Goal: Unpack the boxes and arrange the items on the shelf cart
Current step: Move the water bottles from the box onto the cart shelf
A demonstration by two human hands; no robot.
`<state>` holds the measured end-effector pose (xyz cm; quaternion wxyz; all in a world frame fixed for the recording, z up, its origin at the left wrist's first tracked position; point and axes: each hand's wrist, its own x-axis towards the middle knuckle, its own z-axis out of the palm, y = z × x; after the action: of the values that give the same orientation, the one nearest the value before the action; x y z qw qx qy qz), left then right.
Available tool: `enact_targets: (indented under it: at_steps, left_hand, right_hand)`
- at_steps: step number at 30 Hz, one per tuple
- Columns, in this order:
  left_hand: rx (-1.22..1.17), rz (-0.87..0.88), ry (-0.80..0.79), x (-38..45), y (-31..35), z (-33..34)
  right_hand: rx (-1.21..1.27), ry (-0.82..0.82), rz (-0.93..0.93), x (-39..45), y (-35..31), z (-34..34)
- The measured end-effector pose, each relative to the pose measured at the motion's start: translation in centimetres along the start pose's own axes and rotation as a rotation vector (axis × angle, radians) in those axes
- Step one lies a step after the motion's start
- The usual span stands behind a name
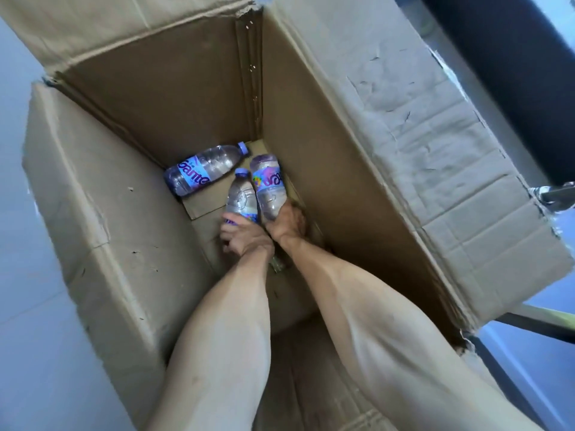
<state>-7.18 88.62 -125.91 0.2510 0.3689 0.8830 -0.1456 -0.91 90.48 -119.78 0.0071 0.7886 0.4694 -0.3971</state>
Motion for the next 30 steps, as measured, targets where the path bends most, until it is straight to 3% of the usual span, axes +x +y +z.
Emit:
enact_targets:
  at_steps: [5, 9, 14, 23, 28, 30]
  left_hand:
    - [-0.112, 0.02, -0.108, -0.5, -1.5, -2.1]
    - [-0.246, 0.063, -0.221, -2.1, -3.3, -6.5]
    - [-0.45, 0.073, -0.13, -8.9, -4.2, -11.0]
    - [-0.557, 0.349, 0.022, -20.0, -7.3, -14.5]
    - [-0.788, 0.506, 0.12, -27.7, -10.0, -13.9]
    - [-0.869, 0.568, 0.158, -31.4, -11.1, -14.2]
  right_hand:
    - [-0.074, -0.091, 0.047, -3.5, 3.5, -1.4]
    - [-0.059, -0.022, 0.064, -7.7, 5.9, -5.4]
    - [0.041, 0.144, -0.033, -13.3, 4.1, -10.5]
    - [0.457, 0.4, -0.203, -23.9, 5.0, -15.6]
    - [0.561, 0.483, -0.353, -30.8, 8.8, -19.4]
    - [0.578, 0.589, -0.458, -34.9, 11.0, -20.6]
